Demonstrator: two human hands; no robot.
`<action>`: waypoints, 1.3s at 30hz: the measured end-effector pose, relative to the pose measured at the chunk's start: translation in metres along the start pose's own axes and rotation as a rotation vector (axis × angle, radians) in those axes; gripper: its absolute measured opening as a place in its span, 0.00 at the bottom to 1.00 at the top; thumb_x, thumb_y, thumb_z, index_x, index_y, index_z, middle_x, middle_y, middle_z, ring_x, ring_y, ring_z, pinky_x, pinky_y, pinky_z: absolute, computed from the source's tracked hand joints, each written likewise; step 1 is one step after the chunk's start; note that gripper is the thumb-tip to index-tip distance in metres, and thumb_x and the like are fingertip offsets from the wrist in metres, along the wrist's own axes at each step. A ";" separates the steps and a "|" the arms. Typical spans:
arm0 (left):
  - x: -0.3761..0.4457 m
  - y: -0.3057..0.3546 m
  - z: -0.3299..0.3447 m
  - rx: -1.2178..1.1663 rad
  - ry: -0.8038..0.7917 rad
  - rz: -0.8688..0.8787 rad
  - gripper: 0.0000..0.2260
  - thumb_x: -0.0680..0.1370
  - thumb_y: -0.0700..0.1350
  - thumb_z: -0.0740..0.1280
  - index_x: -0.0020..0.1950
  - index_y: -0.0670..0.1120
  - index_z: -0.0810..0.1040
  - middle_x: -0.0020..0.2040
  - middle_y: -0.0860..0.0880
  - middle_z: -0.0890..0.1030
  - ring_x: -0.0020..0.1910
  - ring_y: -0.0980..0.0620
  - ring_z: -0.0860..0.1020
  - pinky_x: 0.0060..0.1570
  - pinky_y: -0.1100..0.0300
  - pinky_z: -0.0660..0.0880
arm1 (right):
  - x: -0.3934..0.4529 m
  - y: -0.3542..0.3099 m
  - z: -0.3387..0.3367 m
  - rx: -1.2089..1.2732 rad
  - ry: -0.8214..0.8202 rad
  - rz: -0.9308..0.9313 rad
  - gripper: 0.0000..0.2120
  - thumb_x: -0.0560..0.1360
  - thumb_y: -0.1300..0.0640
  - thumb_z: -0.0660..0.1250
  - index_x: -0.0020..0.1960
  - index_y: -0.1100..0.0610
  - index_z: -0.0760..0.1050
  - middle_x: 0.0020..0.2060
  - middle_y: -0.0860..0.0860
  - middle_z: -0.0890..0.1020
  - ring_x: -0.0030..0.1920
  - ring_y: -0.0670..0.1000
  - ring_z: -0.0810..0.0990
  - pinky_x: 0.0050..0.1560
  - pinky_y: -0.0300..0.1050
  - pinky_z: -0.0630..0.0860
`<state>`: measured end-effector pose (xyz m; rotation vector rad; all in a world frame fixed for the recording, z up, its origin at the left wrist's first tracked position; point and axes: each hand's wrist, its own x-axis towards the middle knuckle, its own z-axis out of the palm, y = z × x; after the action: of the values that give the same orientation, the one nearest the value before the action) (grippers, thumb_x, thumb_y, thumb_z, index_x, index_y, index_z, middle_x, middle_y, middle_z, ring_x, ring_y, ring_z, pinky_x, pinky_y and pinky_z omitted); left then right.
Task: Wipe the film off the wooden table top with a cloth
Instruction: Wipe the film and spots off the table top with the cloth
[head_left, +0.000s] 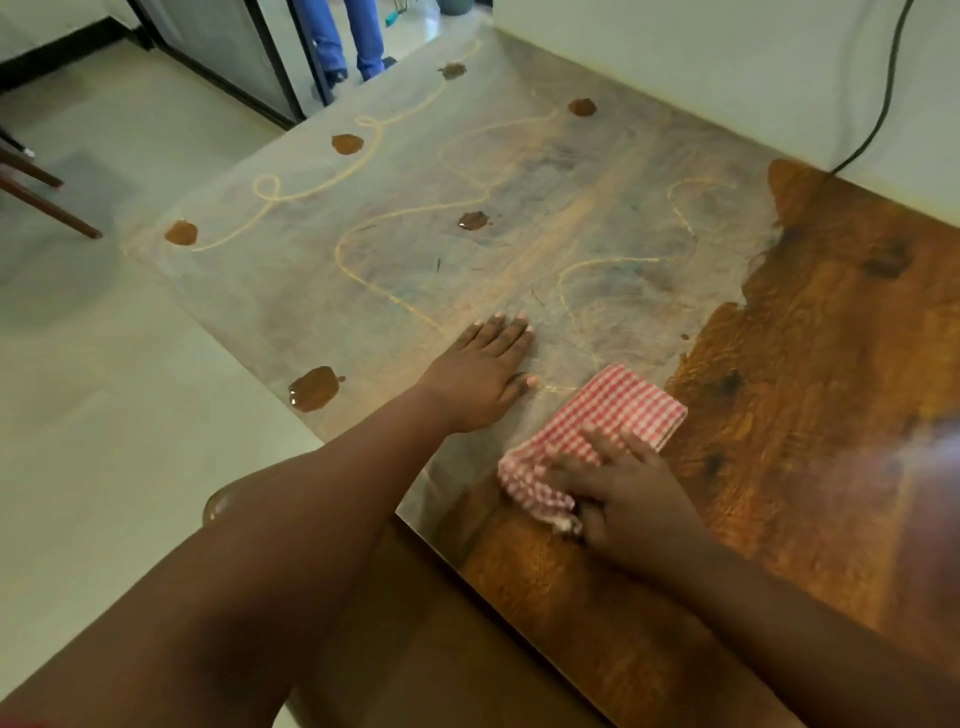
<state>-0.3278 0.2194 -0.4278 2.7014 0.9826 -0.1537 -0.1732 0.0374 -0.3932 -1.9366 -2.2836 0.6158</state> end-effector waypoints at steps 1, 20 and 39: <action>0.001 0.000 0.001 -0.005 0.007 0.000 0.29 0.82 0.59 0.47 0.79 0.47 0.45 0.79 0.48 0.46 0.77 0.49 0.43 0.72 0.57 0.37 | 0.011 0.005 -0.005 -0.013 0.006 0.069 0.22 0.71 0.48 0.55 0.63 0.42 0.76 0.65 0.44 0.76 0.71 0.59 0.65 0.69 0.61 0.56; 0.005 0.003 -0.002 -0.040 -0.007 -0.008 0.28 0.82 0.59 0.44 0.79 0.48 0.46 0.79 0.49 0.47 0.77 0.50 0.42 0.72 0.57 0.37 | 0.056 0.047 -0.021 -0.231 -0.074 0.241 0.25 0.78 0.49 0.56 0.75 0.41 0.58 0.75 0.45 0.60 0.75 0.58 0.54 0.70 0.59 0.53; 0.051 0.023 -0.005 -0.012 0.033 -0.045 0.26 0.83 0.55 0.44 0.79 0.48 0.44 0.79 0.48 0.45 0.77 0.50 0.41 0.72 0.57 0.35 | 0.030 0.098 -0.029 -0.157 -0.102 0.053 0.24 0.76 0.45 0.49 0.72 0.38 0.61 0.73 0.42 0.61 0.76 0.54 0.52 0.72 0.56 0.46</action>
<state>-0.2741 0.2352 -0.4283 2.6803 1.0506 -0.1120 -0.0785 0.0848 -0.4067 -2.0868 -2.4162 0.5684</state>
